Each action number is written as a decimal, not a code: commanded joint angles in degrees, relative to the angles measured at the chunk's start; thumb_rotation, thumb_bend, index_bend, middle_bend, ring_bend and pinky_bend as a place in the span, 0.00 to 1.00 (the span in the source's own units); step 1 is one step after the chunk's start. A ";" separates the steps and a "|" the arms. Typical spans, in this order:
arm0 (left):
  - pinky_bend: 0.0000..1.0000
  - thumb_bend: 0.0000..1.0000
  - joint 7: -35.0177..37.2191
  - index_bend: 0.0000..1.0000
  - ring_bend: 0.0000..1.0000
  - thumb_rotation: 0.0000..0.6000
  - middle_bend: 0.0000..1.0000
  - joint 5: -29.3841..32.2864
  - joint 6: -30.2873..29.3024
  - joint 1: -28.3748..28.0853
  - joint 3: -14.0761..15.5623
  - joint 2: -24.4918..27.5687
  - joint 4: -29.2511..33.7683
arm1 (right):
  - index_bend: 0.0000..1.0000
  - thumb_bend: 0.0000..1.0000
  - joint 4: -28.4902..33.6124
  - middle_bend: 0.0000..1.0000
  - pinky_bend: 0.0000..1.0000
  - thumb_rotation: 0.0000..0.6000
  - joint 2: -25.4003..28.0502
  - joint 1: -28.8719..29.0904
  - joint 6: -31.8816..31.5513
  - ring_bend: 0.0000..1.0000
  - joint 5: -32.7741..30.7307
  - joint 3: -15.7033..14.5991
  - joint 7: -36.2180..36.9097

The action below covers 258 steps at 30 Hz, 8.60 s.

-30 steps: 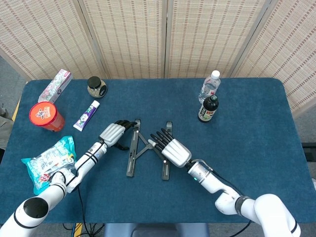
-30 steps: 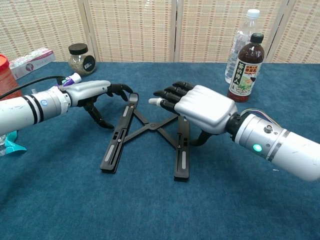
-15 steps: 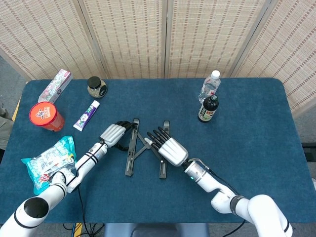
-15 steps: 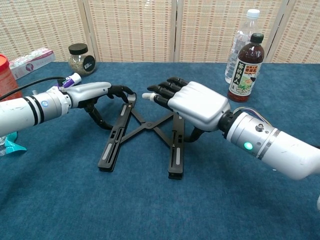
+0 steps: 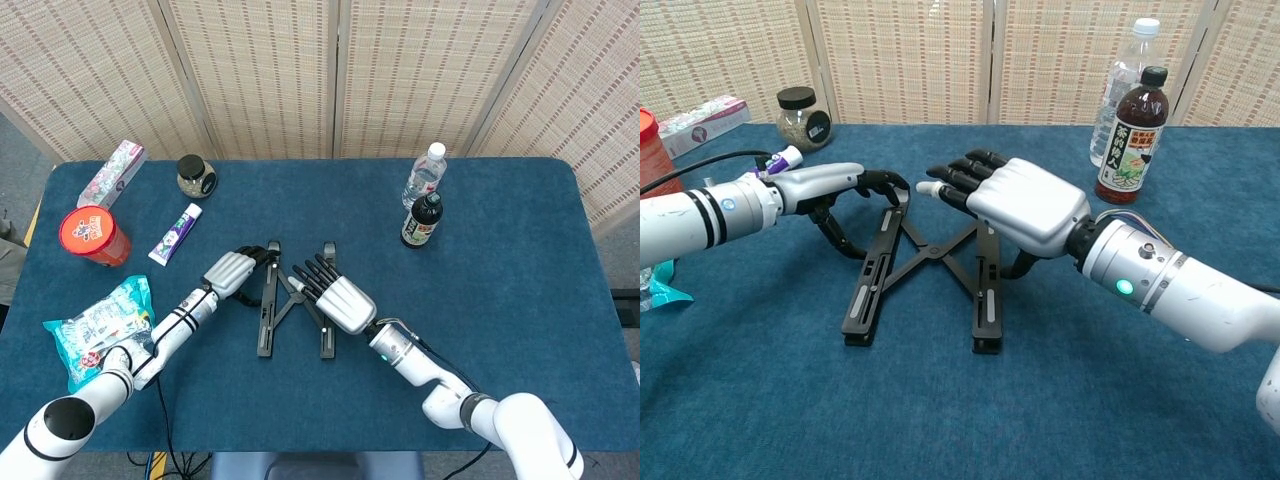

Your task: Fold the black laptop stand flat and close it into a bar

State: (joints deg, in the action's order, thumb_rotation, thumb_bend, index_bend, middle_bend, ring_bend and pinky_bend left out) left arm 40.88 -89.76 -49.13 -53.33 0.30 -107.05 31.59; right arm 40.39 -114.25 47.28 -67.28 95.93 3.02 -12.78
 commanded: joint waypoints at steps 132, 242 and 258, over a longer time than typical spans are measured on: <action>0.11 0.11 -10.50 0.13 0.09 1.00 0.18 9.03 -4.98 14.35 -6.50 22.39 21.15 | 0.00 0.00 19.36 0.00 0.00 1.00 20.11 34.45 29.45 0.00 12.39 -15.34 25.49; 0.10 0.11 -31.69 0.15 0.08 1.00 0.18 14.75 -24.58 33.30 -4.46 37.39 46.73 | 0.00 0.12 60.25 0.12 0.00 1.00 54.55 -20.83 -15.41 0.00 -21.04 -10.62 -3.82; 0.10 0.11 -37.85 0.16 0.08 1.00 0.18 11.31 -39.40 45.97 -0.88 41.34 57.73 | 0.00 0.12 60.78 0.12 0.00 1.00 55.07 -33.25 -22.21 0.00 -15.18 -11.81 -2.94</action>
State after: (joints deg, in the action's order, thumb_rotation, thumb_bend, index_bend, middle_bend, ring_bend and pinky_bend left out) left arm 3.25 -77.89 -87.86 -7.99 -0.91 -66.09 88.67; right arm 101.12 -59.13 14.37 -89.27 80.46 -8.95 -15.79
